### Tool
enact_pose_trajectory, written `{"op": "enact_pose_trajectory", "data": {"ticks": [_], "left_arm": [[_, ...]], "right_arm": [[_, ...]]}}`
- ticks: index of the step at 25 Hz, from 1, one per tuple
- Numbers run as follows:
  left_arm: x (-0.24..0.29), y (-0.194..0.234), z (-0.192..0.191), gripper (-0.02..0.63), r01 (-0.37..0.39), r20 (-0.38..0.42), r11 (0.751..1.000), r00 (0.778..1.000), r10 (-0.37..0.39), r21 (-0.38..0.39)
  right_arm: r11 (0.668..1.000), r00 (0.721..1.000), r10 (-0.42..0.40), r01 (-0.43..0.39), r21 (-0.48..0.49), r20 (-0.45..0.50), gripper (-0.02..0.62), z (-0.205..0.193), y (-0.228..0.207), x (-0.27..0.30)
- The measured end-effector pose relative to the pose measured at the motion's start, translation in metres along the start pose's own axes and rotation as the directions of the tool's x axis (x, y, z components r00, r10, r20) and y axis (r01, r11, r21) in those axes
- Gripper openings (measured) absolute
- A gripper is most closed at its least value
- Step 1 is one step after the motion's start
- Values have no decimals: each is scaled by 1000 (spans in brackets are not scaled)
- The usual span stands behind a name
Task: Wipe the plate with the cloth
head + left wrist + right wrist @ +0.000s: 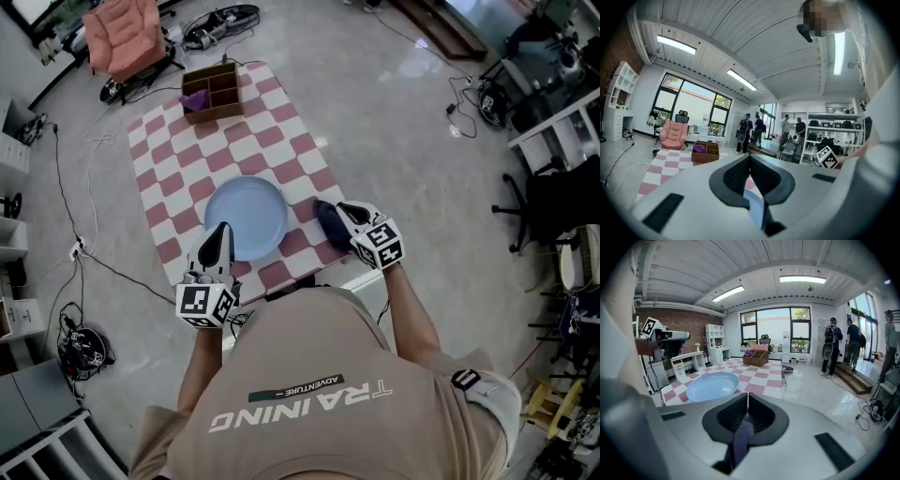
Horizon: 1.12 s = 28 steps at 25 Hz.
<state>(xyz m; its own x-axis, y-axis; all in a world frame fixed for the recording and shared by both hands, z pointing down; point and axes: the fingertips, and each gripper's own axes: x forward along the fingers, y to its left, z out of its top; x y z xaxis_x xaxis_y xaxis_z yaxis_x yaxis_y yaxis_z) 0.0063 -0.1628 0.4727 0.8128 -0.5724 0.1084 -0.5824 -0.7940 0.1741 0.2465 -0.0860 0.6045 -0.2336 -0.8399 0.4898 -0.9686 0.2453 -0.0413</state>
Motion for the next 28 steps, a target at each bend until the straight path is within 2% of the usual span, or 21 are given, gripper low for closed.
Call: {"op": "enact_pose_trajectory", "data": {"ticks": [1,2,3,4,13,19,28], "left_arm": [[-1,1,0,12,-4,1,1000,1000,4,-1],[-2,2,1,12,-8,2,1000,1000,8,-1],[-3,3,2,12,-11,3,1000,1000,11,0],[-4,4,2,12,-15,5,1000,1000,15,1],[-11,13,0,12,-48,12,999,999,48,-3],[-17,18,-3,12,-72,5,997,997,72,-7],[-31,23,-4,12,-112,8,994,994,112,-14]], "right_arm": [[1000,1000,7,-7,1,-16,19,-3,1,2],[1000,999,16,-16,-1,-40,47,-7,3,4],[1000,998,22,-22,-3,-67,213,-12,3,7],[1000,996,22,-23,-7,-88,258,-16,3,9],[999,988,36,-37,-1,-149,242,-37,0,21],[998,961,66,-60,29,-270,225,-81,0,39],[996,942,88,-91,4,-323,199,-98,6,47]]}}
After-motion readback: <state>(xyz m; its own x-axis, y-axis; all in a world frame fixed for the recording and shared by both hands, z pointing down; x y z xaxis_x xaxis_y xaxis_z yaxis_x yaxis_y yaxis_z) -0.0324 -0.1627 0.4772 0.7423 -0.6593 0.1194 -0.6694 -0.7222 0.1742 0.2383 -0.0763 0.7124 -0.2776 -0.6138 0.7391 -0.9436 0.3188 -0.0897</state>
